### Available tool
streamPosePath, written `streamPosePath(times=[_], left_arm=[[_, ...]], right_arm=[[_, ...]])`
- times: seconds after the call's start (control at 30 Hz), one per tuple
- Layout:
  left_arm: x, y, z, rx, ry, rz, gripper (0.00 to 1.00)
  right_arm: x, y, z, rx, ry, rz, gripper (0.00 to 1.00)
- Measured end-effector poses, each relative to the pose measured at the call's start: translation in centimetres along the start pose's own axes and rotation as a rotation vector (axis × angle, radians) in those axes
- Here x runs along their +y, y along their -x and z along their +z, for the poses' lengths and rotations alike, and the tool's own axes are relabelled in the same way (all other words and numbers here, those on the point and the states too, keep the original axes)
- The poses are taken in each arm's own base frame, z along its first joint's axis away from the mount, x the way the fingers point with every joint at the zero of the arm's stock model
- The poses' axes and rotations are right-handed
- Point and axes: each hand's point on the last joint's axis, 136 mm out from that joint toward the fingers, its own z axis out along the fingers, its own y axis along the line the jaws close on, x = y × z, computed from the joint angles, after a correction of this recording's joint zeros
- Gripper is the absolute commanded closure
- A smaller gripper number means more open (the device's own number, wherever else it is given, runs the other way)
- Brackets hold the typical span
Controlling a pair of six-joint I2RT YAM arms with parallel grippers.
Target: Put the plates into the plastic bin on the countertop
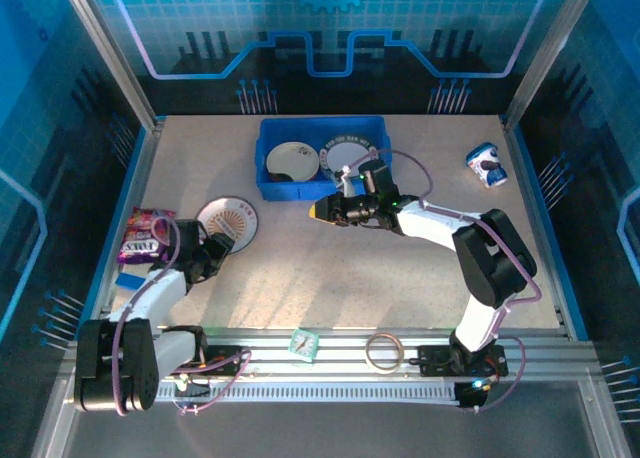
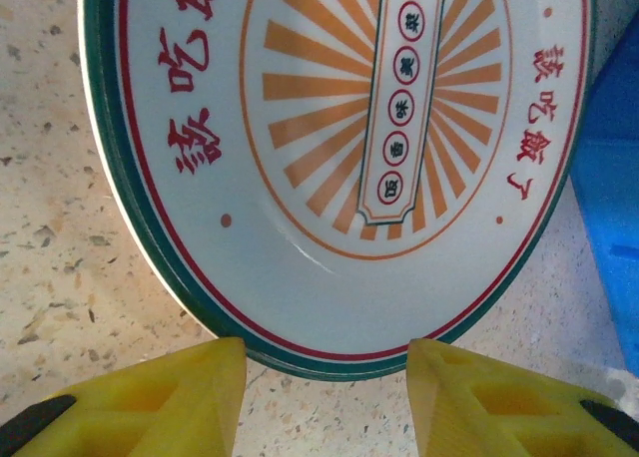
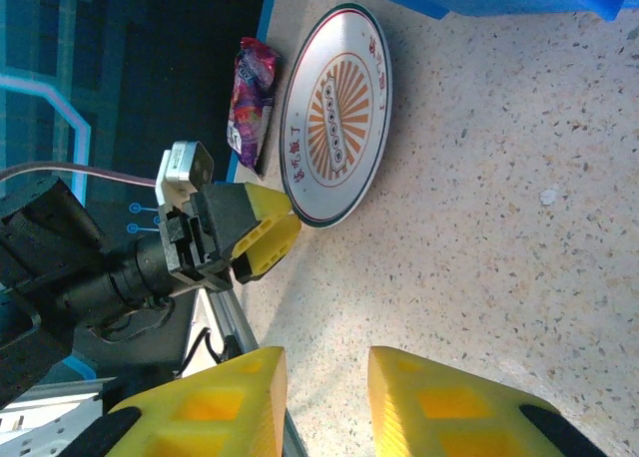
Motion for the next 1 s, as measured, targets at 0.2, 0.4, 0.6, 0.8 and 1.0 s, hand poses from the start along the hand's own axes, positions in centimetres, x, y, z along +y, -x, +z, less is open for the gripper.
streamPosePath(times=[0.2,0.4,0.6,0.8,1.0], left_arm=[[0.5,-0.1,0.8,0.013,0.021,-0.006,0.53],[0.6,-0.1,0.9,0.014,0.022,-0.007,0.51],[0.0,0.2,0.5,-0.001,0.0,0.0,0.48],[-0.2,0.2,0.3,-0.005,-0.007,0.005,0.46],[-0.1,0.1,-0.2,-0.005,-0.006,0.004,0.44]], right_arm=[[-0.2,0.0,0.1,0.003,-0.003,0.004,0.72],[-0.3,0.0,0.2,0.001,-0.006,0.005,0.73],[-0.3,0.0,0.2,-0.001,-0.007,0.005,0.73],[-0.4,0.1,0.2,-0.004,-0.011,0.005,0.74],[-0.4,0.1,0.2,-0.005,-0.011,0.008,0.74]])
